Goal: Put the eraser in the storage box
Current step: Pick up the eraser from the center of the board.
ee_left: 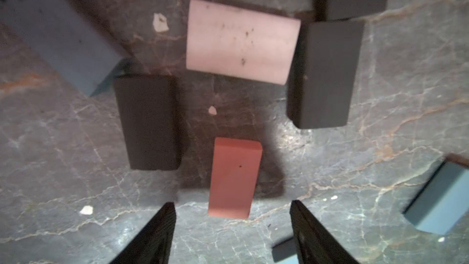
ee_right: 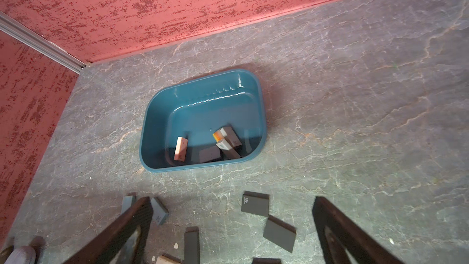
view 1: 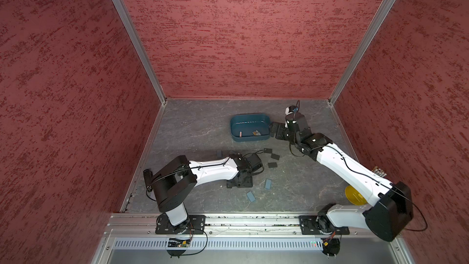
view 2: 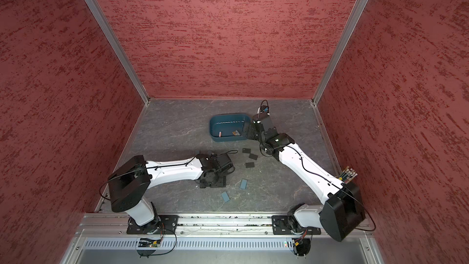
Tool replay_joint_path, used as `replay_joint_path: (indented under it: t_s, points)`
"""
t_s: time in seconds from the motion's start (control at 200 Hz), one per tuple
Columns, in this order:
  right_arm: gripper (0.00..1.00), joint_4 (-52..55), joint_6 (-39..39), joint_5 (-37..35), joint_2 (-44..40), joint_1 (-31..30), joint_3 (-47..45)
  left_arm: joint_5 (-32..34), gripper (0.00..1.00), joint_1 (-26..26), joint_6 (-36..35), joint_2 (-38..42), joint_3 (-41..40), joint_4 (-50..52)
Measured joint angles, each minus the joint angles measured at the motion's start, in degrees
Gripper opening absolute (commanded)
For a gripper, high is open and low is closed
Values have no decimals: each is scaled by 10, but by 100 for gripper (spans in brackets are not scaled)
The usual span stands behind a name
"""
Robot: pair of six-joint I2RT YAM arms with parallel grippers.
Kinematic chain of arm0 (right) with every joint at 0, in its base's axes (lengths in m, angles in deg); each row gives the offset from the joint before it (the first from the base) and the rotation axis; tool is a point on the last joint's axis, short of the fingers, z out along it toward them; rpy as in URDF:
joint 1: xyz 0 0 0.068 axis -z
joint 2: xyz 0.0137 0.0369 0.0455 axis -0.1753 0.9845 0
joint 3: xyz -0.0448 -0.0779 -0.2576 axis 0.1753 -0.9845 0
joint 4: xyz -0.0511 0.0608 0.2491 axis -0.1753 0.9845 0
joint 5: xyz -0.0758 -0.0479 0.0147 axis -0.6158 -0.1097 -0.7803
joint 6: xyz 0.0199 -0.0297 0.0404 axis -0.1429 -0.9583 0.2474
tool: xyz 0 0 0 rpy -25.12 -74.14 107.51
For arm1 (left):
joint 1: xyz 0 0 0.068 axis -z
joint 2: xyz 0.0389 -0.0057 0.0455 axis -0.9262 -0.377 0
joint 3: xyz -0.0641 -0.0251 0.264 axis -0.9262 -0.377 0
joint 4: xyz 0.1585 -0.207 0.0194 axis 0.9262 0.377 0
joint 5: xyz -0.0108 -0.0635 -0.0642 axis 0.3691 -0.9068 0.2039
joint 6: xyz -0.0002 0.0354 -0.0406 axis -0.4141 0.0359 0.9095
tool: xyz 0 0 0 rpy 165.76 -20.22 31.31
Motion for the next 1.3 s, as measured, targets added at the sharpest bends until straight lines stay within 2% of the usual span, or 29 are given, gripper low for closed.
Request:
replay_joint_path:
  t_s: [0.481,0.716,1.007,1.302]
  points:
    - [99,-7,6,0,-24,0,-33,17,51,0,-8,-27,18,3]
    - [99,-12,9,3,-28,0,-47,20,39,-2,-11,-28,18,3]
    - [99,-16,11,8,-29,0,-54,20,34,-5,-12,-28,17,4]
    - [99,-17,22,14,-32,0,-104,19,28,-5,-12,-29,11,0]
